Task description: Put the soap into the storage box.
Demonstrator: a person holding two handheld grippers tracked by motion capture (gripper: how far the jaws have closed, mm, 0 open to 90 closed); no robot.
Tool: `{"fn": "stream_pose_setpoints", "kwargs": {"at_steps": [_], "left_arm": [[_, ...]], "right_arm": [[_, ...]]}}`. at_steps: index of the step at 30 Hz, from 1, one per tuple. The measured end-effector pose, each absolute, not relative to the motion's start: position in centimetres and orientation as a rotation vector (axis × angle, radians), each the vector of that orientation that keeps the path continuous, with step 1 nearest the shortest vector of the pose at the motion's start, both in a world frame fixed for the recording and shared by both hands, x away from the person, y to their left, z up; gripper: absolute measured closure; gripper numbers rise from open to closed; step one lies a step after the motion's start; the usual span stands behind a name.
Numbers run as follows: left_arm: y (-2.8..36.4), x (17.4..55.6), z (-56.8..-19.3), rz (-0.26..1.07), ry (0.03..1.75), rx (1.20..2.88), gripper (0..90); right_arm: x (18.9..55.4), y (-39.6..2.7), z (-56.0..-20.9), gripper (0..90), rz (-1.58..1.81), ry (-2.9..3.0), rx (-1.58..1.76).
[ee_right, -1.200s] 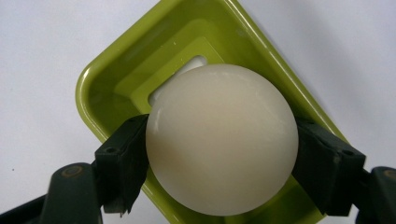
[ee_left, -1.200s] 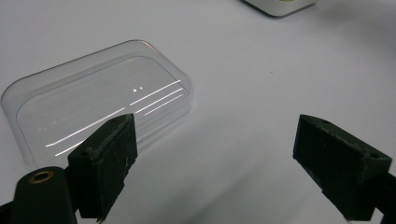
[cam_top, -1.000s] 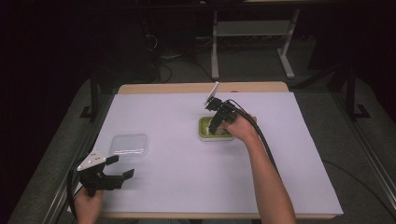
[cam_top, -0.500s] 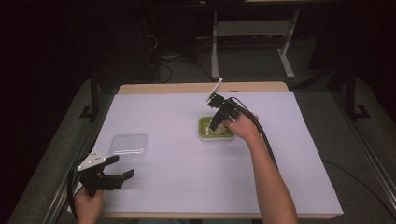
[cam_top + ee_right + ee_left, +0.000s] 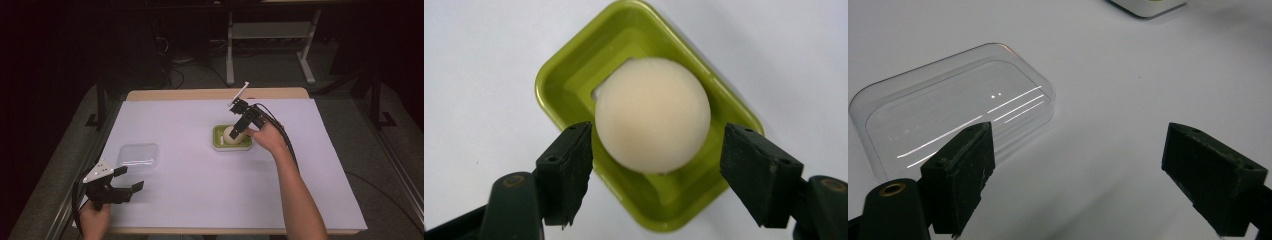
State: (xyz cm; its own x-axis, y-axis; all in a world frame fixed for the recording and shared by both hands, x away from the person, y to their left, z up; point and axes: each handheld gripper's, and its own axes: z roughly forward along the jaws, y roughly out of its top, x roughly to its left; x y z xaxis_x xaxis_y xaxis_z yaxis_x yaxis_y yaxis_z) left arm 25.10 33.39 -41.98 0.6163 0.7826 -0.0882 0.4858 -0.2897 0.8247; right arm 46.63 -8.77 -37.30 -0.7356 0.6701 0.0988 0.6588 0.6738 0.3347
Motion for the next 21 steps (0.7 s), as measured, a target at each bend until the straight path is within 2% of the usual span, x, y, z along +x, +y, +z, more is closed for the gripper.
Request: {"fn": "stream_pose_setpoints", "kwargs": {"at_steps": [21], "left_arm": [[33.2,25.1,-42.0,0.427,1.001,1.96,12.9]], "right_arm": [[43.3,-12.9,-36.2,26.4,0.693,2.801,1.16]]}}
